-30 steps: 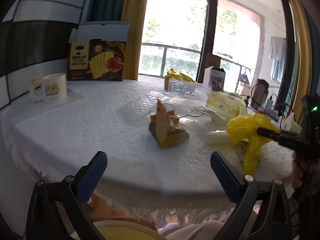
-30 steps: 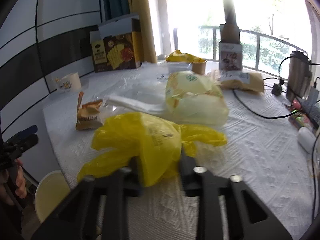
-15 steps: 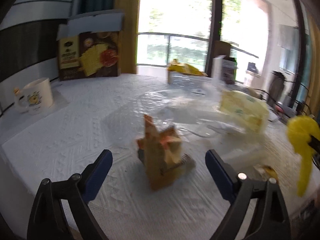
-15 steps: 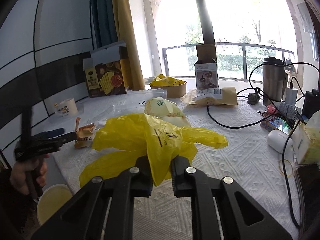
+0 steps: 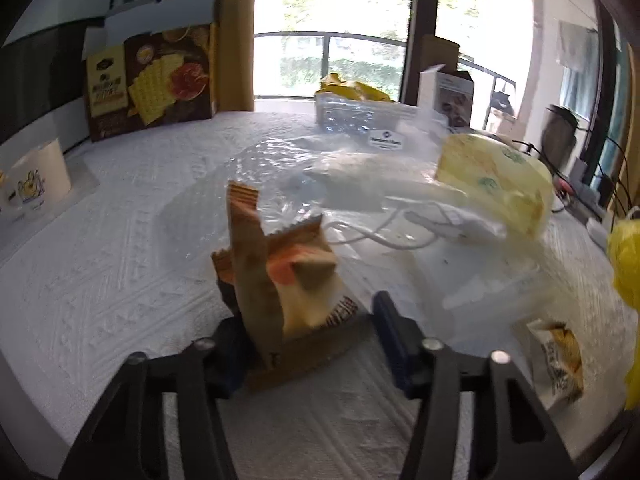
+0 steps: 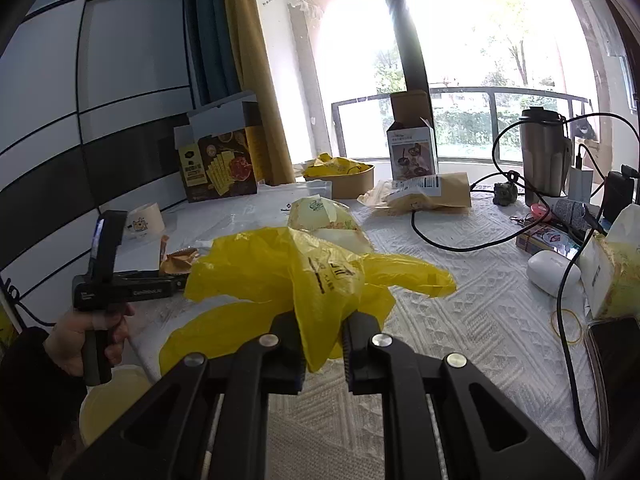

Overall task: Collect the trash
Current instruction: 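Grasp the brown snack wrapper with the left gripper while the right gripper holds the yellow bag, then carry both items over the cream bin and open both grippers to drop them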

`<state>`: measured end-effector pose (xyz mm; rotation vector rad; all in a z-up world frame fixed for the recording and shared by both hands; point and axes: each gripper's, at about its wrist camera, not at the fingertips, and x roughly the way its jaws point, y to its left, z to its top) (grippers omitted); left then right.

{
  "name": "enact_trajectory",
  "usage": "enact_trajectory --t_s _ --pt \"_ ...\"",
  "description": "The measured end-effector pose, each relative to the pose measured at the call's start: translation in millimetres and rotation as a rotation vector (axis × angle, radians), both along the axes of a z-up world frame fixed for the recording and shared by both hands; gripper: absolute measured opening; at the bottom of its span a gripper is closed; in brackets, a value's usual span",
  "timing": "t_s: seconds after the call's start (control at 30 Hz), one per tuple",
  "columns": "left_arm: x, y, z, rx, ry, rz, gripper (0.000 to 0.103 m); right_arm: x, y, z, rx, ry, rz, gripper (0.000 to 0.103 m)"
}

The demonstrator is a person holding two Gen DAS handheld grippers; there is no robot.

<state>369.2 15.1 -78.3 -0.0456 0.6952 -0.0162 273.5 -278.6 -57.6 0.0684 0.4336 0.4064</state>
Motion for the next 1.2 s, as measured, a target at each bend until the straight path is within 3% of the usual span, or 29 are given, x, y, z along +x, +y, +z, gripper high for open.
enact_trajectory --t_s 0.03,0.1,0.13,0.43,0.67,0.9,1.2 --pt "-1.5 -1.6 -0.3 0.007 -0.003 -0.001 0.048 -1.5 -0.1 -0.3 0.001 -0.001 0.001 0.013" --pt "-5.2 -2.3 0.6 -0.002 -0.012 -0.014 0.029 -3.8 0.1 -0.1 0.000 -0.002 0.002 0.013" --pt "-6.6 -2.7 1.6 -0.005 -0.011 -0.016 0.013 -4.2 0.6 0.3 -0.001 -0.002 0.002 0.013" --pt "-36.2 -12.2 21.0 0.023 -0.058 -0.059 0.010 -20.4 6.4 12.9 -0.018 -0.030 0.014 0.013" --pt "-84.3 -24.0 48.9 0.085 -0.115 -0.102 0.010 -44.9 16.0 28.7 -0.031 -0.069 0.036 0.013" --pt "-134.7 -19.8 69.1 0.093 -0.149 -0.118 0.010 -69.3 30.1 42.6 -0.045 -0.103 0.064 0.013" --pt "-199.4 -9.7 66.1 0.105 -0.132 -0.109 0.010 -92.4 47.4 51.5 -0.053 -0.121 0.100 0.013"
